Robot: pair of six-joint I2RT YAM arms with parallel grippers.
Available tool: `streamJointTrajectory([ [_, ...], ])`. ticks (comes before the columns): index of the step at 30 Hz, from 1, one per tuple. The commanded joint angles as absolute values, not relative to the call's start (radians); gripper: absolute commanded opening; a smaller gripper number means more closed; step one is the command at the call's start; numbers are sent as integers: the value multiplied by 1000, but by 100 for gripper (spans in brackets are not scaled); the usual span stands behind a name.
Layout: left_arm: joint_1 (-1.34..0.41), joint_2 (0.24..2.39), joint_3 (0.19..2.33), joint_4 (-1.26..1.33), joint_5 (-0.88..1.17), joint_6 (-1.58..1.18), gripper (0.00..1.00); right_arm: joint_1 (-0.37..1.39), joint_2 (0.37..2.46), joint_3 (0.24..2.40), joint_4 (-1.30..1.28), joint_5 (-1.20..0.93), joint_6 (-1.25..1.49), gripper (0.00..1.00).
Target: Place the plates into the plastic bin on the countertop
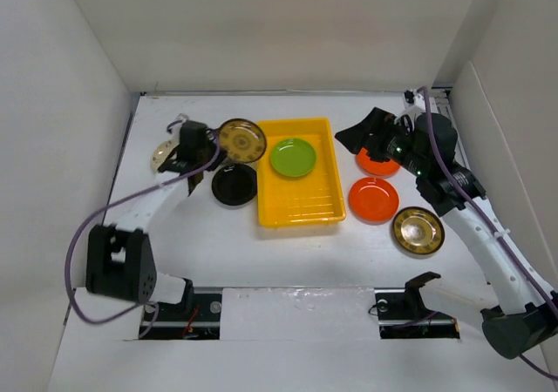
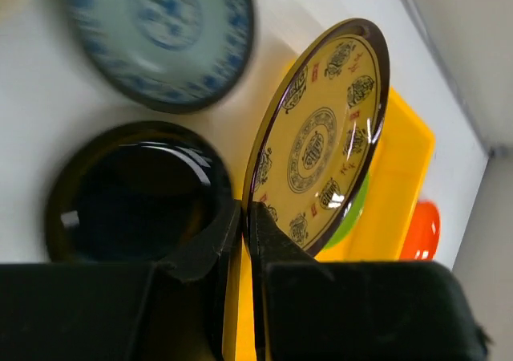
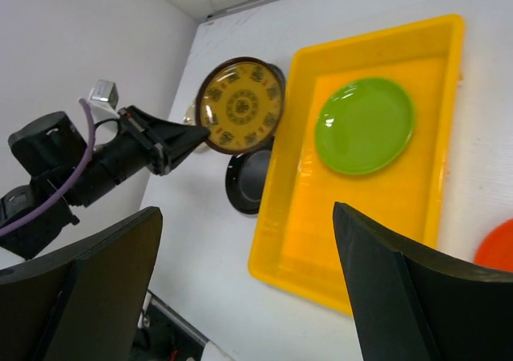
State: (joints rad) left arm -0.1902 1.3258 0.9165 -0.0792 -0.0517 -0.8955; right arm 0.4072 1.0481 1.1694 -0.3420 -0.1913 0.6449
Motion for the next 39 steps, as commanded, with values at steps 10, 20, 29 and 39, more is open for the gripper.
streamJointTrajectory([
  [10, -422, 1799, 1255, 126, 63, -834, 0, 305, 989, 1173, -394, -202, 597, 93],
  [20, -442, 1792, 1305, 57, 17, -856, 72, 296, 989, 1173, -394, -215, 597, 93],
  [29, -353, 1539, 1256, -53, -139, -840, 100, 287, 1017, 1144, -364, -233, 597, 93],
  [39, 23, 1489, 930, -74, -167, -1037, 100, 267, 1026, 1080, -328, -215, 606, 96],
])
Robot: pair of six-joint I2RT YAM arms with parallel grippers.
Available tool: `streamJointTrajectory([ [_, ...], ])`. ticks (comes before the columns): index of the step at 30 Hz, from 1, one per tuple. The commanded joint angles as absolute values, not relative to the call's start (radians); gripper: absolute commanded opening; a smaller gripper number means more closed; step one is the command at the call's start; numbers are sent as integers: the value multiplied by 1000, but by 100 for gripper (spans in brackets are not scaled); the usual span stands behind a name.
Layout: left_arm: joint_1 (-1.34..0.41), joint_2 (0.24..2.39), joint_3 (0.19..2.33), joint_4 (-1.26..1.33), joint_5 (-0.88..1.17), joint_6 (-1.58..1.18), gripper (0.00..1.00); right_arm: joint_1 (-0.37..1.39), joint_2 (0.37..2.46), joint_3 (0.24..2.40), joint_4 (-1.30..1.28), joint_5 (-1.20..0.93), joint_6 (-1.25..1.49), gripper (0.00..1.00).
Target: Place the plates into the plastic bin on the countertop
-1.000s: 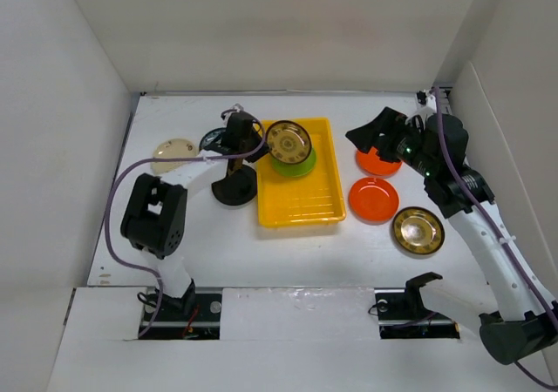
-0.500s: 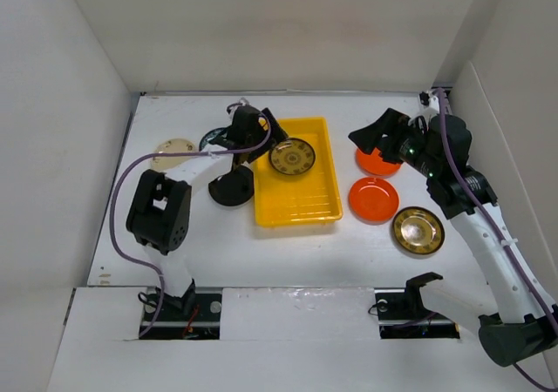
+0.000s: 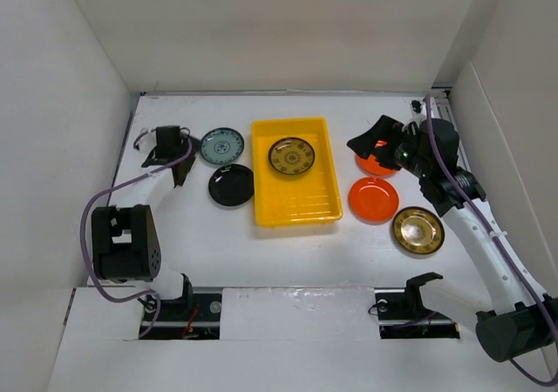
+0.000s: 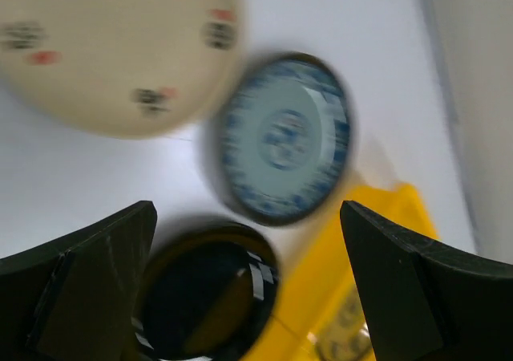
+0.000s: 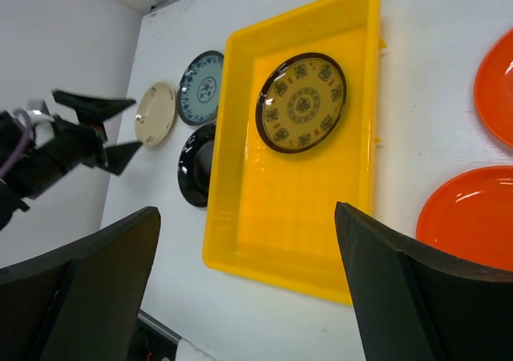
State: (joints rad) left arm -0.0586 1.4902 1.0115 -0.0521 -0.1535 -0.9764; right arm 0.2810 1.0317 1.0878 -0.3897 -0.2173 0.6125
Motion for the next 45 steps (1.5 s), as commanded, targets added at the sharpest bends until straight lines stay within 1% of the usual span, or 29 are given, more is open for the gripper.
streamJointTrajectory([
  [1, 49, 1489, 884, -57, -154, -1037, 100, 258, 1026, 1069, -313, -239, 606, 96],
  [2, 90, 1489, 870, -43, -153, -1037, 100, 258, 1017, 1069, -304, -239, 606, 96],
  [6, 159, 1489, 809, 20, -127, -1048, 100, 258, 1017, 1060, -304, -249, 606, 96],
  [12, 190, 1587, 837, 11, -182, -1060, 100, 258, 1026, 1060, -304, -259, 606, 96],
  [13, 199, 1604, 838, 11, -183, -1069, 98, 258, 1026, 1060, -304, -259, 606, 96],
  [18, 221, 1677, 868, 11, -158, -1078, 83, 249, 1026, 1060, -304, -259, 615, 96],
  [21, 230, 1690, 877, 11, -158, -1091, 71, 239, 1026, 1060, -304, -259, 615, 96],
  [22, 230, 1703, 887, 11, -147, -1091, 63, 239, 1026, 1060, -304, -259, 615, 96],
  [24, 230, 1716, 905, -17, -147, -1091, 54, 239, 1026, 1060, -304, -259, 624, 96],
  [26, 230, 1729, 923, -26, -147, -1091, 49, 239, 1015, 1060, -304, -268, 624, 96],
  [27, 230, 1741, 939, -40, -147, -1091, 41, 239, 1015, 1060, -304, -268, 624, 96],
  [29, 230, 1755, 969, -66, -138, -1091, 36, 239, 1015, 1060, -304, -279, 624, 96],
  [30, 230, 1764, 979, -78, -138, -1091, 29, 239, 1015, 1060, -304, -279, 624, 96],
  [31, 230, 1775, 979, -92, -138, -1091, 13, 239, 1015, 1071, -304, -279, 624, 96],
  [32, 230, 1775, 989, -92, -129, -1091, 6, 239, 1015, 1071, -304, -279, 624, 96],
  [33, 230, 1775, 989, -101, -129, -1091, 0, 239, 1015, 1071, -313, -279, 624, 96],
  [36, 239, 1757, 1003, -138, -117, -1100, 0, 230, 1015, 1080, -322, -270, 624, 96],
  [39, 226, 1639, 1015, -201, -173, -1111, 0, 221, 1015, 1066, -322, -247, 624, 96],
  [40, 216, 1552, 1028, -215, -196, -1124, 0, 210, 1015, 1048, -308, -247, 624, 96],
  [42, 177, 1462, 1052, -225, -268, -1124, 0, 210, 1037, 1031, -293, -247, 635, 96],
  [45, 103, 1338, 1081, -190, -269, -1059, 0, 172, 1060, 1006, -282, -204, 653, 96],
])
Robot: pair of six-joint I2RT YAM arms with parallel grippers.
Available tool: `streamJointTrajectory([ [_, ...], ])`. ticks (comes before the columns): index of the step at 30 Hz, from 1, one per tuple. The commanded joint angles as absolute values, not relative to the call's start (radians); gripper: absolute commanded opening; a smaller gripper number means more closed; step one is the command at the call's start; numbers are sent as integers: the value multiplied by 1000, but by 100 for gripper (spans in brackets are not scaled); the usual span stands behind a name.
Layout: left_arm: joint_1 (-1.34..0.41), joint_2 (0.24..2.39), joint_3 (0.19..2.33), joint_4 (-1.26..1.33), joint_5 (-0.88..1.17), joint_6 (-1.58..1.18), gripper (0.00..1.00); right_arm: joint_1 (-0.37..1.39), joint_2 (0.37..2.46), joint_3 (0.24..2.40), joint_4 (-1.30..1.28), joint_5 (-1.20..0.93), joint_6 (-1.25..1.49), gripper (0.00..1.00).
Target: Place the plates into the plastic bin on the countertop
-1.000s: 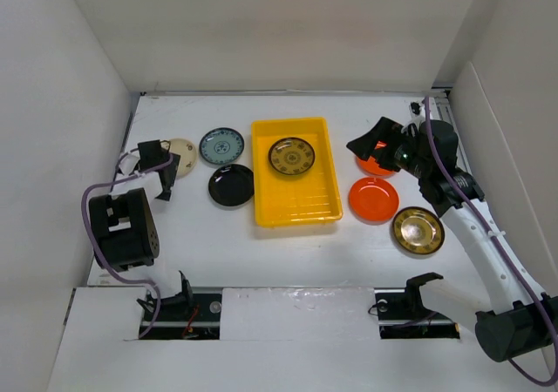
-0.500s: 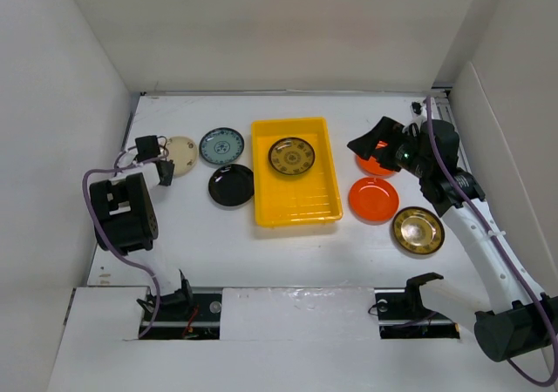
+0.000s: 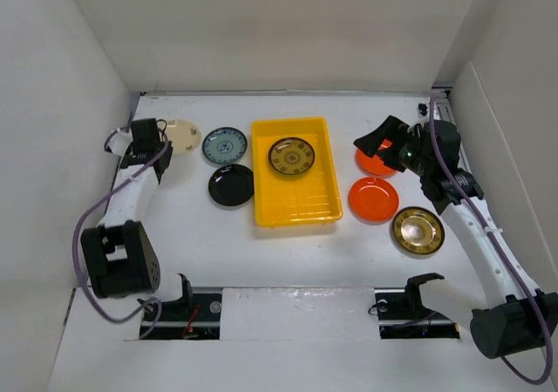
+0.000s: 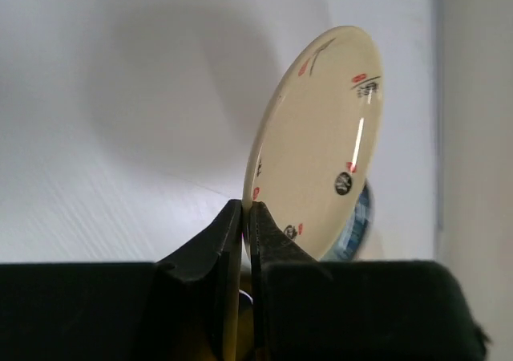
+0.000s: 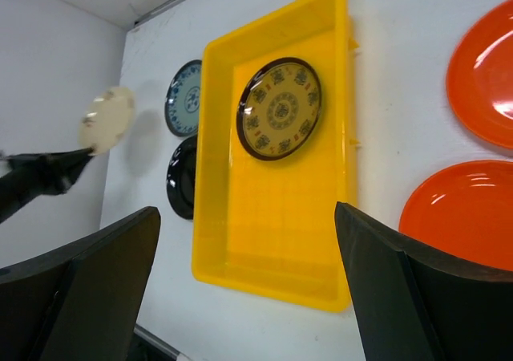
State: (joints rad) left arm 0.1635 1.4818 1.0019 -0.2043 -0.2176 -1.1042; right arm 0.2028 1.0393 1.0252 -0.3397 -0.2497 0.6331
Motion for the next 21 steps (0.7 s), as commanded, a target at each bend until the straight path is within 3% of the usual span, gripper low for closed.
streamJointTrajectory([
  [1, 80, 1322, 1104, -170, -247, -995, 0, 160, 1060, 1006, -273, -177, 653, 96],
  [8, -178, 1503, 1283, -48, 101, -793, 0, -27, 1144, 974, -244, -123, 719, 96],
  [16, -370, 1756, 1396, -48, 132, -739, 0, -270, 1293, 968, -178, -153, 735, 96],
  [21, -413, 1830, 1405, -64, 158, -727, 0, -328, 1374, 968, -147, -196, 735, 94],
])
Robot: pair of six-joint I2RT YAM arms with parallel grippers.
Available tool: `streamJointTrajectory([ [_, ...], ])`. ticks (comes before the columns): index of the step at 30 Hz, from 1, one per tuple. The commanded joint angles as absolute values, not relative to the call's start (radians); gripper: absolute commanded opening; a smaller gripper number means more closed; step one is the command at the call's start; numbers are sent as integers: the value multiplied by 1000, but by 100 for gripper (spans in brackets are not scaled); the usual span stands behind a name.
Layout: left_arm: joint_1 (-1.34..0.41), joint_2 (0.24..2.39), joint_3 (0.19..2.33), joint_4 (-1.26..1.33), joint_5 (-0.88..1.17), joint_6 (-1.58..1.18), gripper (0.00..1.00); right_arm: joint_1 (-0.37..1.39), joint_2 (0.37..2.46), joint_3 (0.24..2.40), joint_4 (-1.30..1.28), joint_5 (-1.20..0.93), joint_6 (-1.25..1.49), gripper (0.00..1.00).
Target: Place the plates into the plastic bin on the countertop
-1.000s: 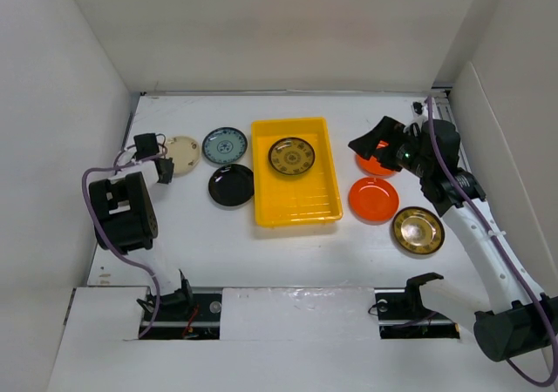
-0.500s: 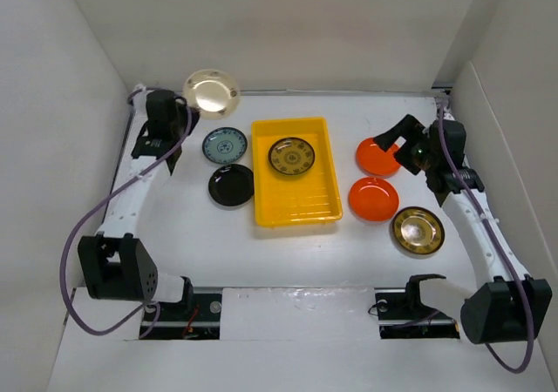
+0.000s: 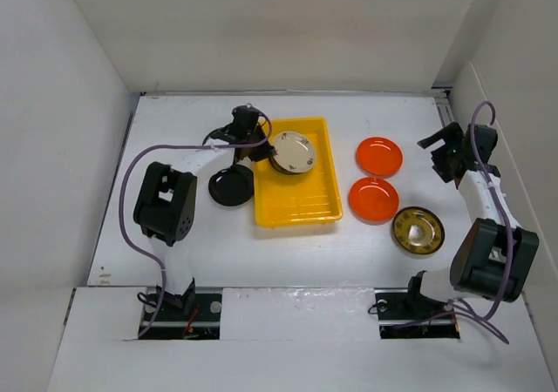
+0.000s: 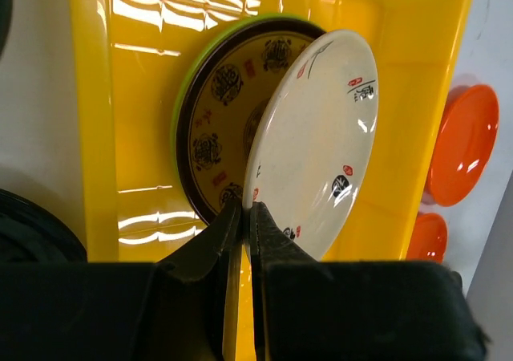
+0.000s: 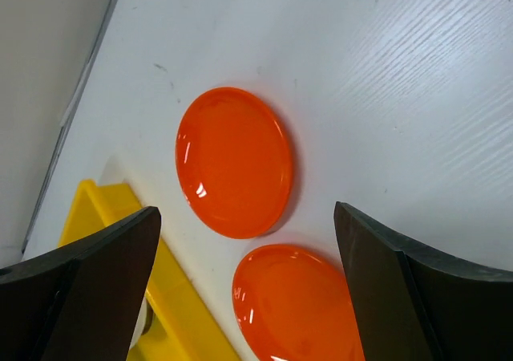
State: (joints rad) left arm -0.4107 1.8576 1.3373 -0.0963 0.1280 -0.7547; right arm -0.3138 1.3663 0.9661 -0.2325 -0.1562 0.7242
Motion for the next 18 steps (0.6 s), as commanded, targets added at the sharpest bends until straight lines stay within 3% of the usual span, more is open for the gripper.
streamJointTrajectory([
  [1, -413, 1842, 1405, -64, 158, -738, 0, -339, 1387, 968, -138, -208, 735, 94],
  [7, -413, 1842, 1393, -103, 121, -747, 3, -339, 1462, 988, -129, -267, 724, 94],
  [10, -413, 1821, 1393, -114, 112, -756, 41, -316, 1511, 1008, -129, -297, 700, 94],
  [11, -413, 1821, 1382, -114, 112, -756, 60, -299, 1525, 1008, -129, -310, 699, 94],
  [15, -413, 1764, 1371, -97, 139, -747, 83, -278, 1588, 1029, -129, -310, 701, 93],
  [17, -423, 1734, 1381, -106, 161, -727, 86, -269, 1630, 1049, -129, -325, 701, 90],
  [18, -432, 1720, 1394, -106, 170, -716, 96, -268, 1647, 1058, -129, -334, 701, 88],
])
